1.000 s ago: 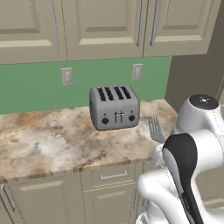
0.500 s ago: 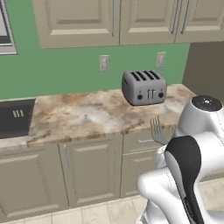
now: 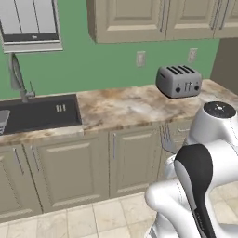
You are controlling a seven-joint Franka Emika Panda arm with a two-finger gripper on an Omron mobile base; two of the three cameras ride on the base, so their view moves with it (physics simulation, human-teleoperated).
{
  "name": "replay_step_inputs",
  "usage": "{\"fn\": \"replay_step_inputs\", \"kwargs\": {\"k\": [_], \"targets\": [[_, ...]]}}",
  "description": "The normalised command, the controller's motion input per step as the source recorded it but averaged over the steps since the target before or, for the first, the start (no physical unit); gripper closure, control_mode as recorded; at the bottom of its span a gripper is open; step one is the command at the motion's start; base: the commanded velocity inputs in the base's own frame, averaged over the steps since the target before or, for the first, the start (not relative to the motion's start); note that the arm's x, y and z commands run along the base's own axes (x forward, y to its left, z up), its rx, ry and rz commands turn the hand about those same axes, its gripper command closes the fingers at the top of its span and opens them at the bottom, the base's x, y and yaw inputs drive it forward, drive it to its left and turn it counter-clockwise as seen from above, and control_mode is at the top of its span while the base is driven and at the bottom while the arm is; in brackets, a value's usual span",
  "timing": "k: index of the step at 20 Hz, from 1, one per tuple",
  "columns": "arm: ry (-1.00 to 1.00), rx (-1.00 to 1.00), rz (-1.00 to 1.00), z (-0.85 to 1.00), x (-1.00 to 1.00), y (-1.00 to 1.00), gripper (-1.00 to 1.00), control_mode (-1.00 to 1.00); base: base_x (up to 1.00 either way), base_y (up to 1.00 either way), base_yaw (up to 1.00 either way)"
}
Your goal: Take the fork and place it on the left side of the plate. Then take the spoon and place it on the right side of the plate. Make sure they're directly next to the plate.
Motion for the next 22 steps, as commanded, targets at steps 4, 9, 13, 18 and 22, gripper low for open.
{"fn": "replay_step_inputs", "kwargs": {"k": [4,9,13,18,22], "targets": [[0.0,0.0,0.0,0.0,0.0,0.0,1.0,1.0,-0.59,1.0,-0.12],[0.0,0.0,0.0,0.0,0.0,0.0,1.0,1.0,-0.64,1.0,-0.14],[0.0,0.0,0.0,0.0,0.0,0.0,1.0,1.0,-0.71,1.0,-0.15],[0.0,0.0,0.0,0.0,0.0,0.0,1.0,1.0,-0.91,0.93,-0.08],[0.0,0.0,0.0,0.0,0.0,0.0,1.0,1.0,-1.0,0.07,-0.05]]}}
